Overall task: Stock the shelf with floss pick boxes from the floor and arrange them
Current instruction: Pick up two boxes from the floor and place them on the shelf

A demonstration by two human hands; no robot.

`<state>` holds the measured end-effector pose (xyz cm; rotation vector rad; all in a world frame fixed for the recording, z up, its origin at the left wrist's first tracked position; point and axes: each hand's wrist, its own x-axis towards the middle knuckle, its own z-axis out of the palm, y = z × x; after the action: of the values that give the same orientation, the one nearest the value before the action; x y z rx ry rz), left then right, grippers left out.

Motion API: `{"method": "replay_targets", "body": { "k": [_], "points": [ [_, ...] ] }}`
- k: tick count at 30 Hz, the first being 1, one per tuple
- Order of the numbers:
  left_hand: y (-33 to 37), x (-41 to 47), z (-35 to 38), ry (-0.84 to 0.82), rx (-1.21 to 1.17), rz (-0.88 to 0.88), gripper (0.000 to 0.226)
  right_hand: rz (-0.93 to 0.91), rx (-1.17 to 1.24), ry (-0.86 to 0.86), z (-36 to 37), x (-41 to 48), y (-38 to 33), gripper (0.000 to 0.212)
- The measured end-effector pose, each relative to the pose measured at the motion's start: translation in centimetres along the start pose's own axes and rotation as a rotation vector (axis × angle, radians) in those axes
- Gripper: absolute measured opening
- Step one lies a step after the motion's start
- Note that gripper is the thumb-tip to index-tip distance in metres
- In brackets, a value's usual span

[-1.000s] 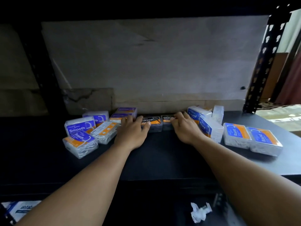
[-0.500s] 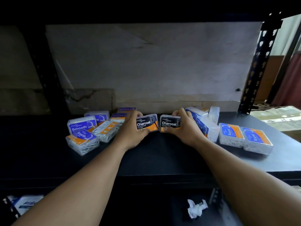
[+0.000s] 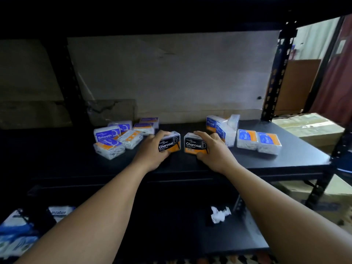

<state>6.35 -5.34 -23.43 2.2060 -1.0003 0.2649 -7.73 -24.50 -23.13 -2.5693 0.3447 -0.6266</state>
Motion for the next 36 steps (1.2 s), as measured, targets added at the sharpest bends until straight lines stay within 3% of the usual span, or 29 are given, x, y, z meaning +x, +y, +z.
{"method": "replay_targets", "body": {
  "k": [6, 11, 18, 24, 28, 32, 36],
  "points": [
    [2.2, -7.5, -0.9, 0.13, -0.067, 0.029, 0.059, -0.036, 0.218, 0.184, -0.5, -7.8, -0.9, 0.07],
    [4.0, -15.5, 0.3, 0.233, -0.183, 0.078, 0.058, -0.023, 0.239, 0.163, 0.1, -15.6, -0.5, 0.066],
    [0.2, -24.2, 7.9, -0.087, -0.181, -0.141, 0.056, 0.242, 0.143, -0.096, 6.4, -23.7, 4.9, 0.069],
    [-4.5, -29.4, 16.5, -0.563, -0.146, -0.407, 0.064, 0.508, 0.108, -0.428, 13.8, -29.3, 10.3, 0.064],
    [-7.5, -33.2, 21.3, -0.794, -0.153, -0.514, 0.06, 0.599, 0.107, -0.59, 19.0, -32.2, 12.2, 0.063],
    [-9.2, -34.3, 23.8, -0.897, -0.143, -0.611, 0.066, 0.695, 0.196, -0.728, 22.5, -32.9, 13.6, 0.062],
    [-11.1, -33.8, 23.2, -0.795, -0.022, -0.77, 0.082, 0.743, 0.139, -0.715, 22.9, -32.5, 14.5, 0.082]
  ]
}}
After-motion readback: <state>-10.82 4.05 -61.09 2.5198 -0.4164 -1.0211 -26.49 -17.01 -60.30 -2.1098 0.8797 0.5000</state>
